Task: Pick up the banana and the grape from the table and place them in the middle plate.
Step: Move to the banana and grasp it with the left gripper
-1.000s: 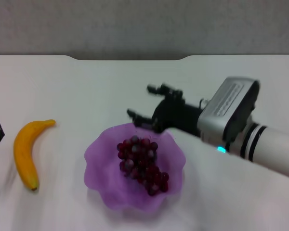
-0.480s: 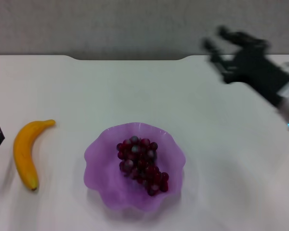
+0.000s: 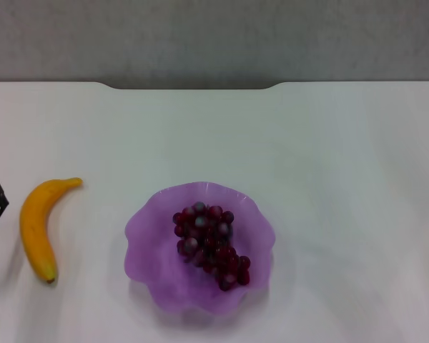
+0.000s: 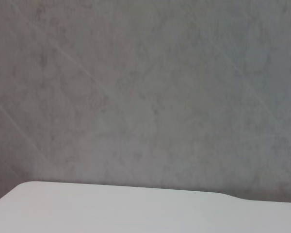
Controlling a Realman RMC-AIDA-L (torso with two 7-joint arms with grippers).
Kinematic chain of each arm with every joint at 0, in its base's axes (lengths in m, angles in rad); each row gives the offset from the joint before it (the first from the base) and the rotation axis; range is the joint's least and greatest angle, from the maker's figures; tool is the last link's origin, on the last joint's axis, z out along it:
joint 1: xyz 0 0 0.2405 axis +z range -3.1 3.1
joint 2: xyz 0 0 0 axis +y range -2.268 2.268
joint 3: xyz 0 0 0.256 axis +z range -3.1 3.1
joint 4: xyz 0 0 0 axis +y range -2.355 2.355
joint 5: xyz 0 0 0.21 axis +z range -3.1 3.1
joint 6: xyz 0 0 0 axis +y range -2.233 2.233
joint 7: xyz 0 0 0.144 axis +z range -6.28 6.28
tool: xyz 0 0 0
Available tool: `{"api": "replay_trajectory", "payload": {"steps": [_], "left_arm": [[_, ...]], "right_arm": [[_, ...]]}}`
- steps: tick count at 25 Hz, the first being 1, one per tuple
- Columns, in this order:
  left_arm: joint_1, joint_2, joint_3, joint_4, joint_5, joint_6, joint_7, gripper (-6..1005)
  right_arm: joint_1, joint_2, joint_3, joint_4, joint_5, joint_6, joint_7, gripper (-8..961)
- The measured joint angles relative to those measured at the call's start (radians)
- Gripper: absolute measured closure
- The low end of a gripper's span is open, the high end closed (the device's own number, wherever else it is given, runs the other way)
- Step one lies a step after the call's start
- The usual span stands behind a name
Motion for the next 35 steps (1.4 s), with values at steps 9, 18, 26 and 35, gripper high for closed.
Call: {"api": "replay_trajectory", "payload": {"steps": [9, 18, 26, 35], "left_arm": [[-0.002, -0.002, 0.001, -0.018, 0.012, 0.001, -0.001, 139], [-0.013, -0.002, 0.001, -0.037, 0.005, -0.047, -0.001, 143], [-0.009, -0.008, 0.043, -0.113, 0.003, -0.146, -0.001, 146], [-0.019, -0.008, 0.056, -0.125, -0.001, -0.207, -0.001, 150]], "right_arm": [[-0.07, 0.002, 0.366, 0.169, 0.0, 0.016, -0.106, 956], [-0.063, 0.001, 0.404, 0.221, -0.012, 0.014, -0.137, 953], [-0.058, 0.001, 0.349, 0.222, -0.013, 0.014, -0.139, 953], [-0.045, 0.002, 0.333, 0.223, -0.052, 0.007, -0.14, 953]]}}
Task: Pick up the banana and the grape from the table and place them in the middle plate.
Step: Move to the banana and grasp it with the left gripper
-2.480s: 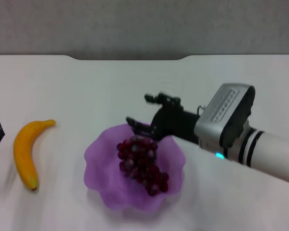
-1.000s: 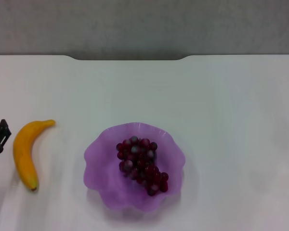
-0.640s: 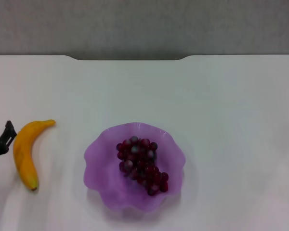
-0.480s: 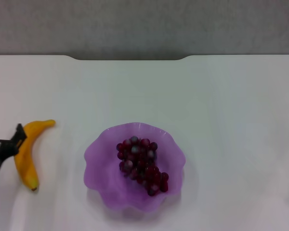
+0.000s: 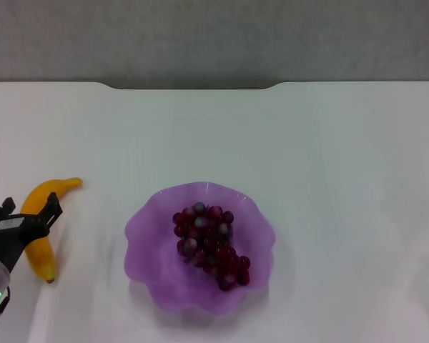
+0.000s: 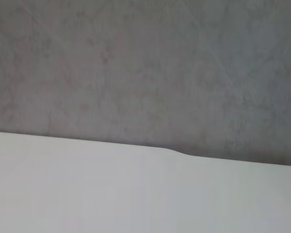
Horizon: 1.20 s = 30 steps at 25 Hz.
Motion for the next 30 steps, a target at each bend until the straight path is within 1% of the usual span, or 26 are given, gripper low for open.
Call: {"api": "replay_trajectory", "payload": {"steps": [9, 24, 30], "left_arm": [[0.002, 0.001, 0.0, 0.006, -0.002, -0.024, 0.005, 154], [-0.004, -0.003, 0.001, 0.006, 0.003, -0.102, 0.011, 160], [-0.012, -0.002, 0.036, 0.007, 0.002, -0.128, 0.013, 163]], "right_arm": [[0.0, 0.001, -0.01, -0.006, -0.024, -0.009, 0.0, 953], [-0.008, 0.003, -0.009, 0.001, -0.024, -0.07, 0.0, 953], [-0.013, 0.003, -0.009, 0.001, -0.024, -0.094, 0.0, 953]]}}
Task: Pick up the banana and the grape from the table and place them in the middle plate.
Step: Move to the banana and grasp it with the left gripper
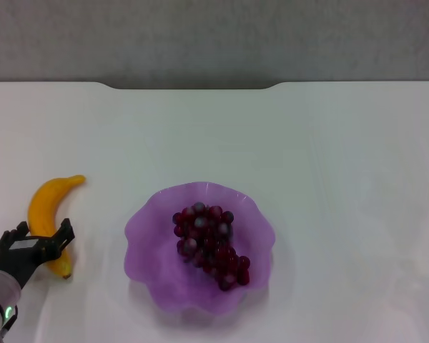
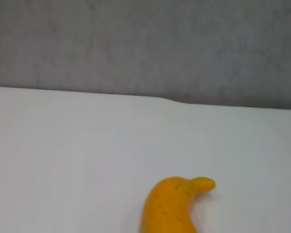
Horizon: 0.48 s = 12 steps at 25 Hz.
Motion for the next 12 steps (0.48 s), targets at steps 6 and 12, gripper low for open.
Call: {"api": "replay_trajectory", "payload": {"steps": [6, 12], "left_arm": [[-0.002, 0.0, 0.002, 0.001, -0.001, -0.001, 0.001, 165], [-0.004, 0.0, 0.002, 0.001, -0.001, -0.018, 0.001, 168]], "right_arm": [[0.0, 0.0, 0.0, -0.001, 0.0, -0.001, 0.0, 953], [0.0, 0.0, 0.0, -0.001, 0.0, -0.001, 0.0, 953]]}}
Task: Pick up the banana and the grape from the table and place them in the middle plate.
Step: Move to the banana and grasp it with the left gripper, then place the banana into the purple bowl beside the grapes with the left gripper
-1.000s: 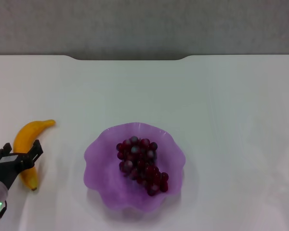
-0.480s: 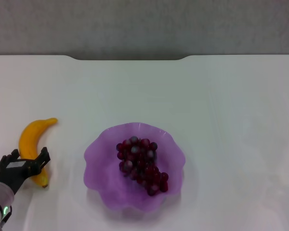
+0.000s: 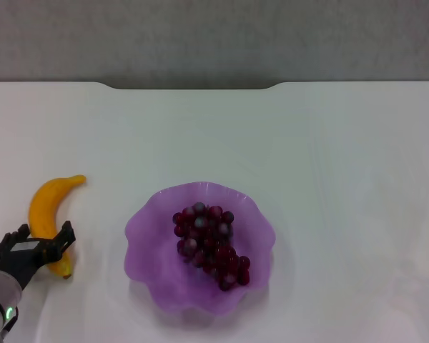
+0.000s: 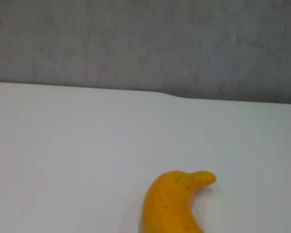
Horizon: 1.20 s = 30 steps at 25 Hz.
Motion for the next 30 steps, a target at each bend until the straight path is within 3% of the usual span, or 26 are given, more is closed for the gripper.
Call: {"api": "replay_trajectory", "payload": {"steps": [12, 22, 30], "left_arm": [[-0.01, 0.0, -0.004, 0.016, 0.0, -0.008, -0.002, 173], [-0.013, 0.001, -0.01, 0.021, -0.002, -0.017, -0.001, 508], [-0.026, 0.005, -0.01, 0.023, -0.026, -0.038, 0.0, 509]], "right_arm": [[-0.001, 0.002, 0.0, 0.0, 0.0, -0.002, 0.0, 953], [-0.001, 0.002, 0.0, 0.0, 0.0, -0.002, 0.0, 953], [0.001, 0.001, 0.0, 0.0, 0.0, -0.002, 0.0, 953]]}}
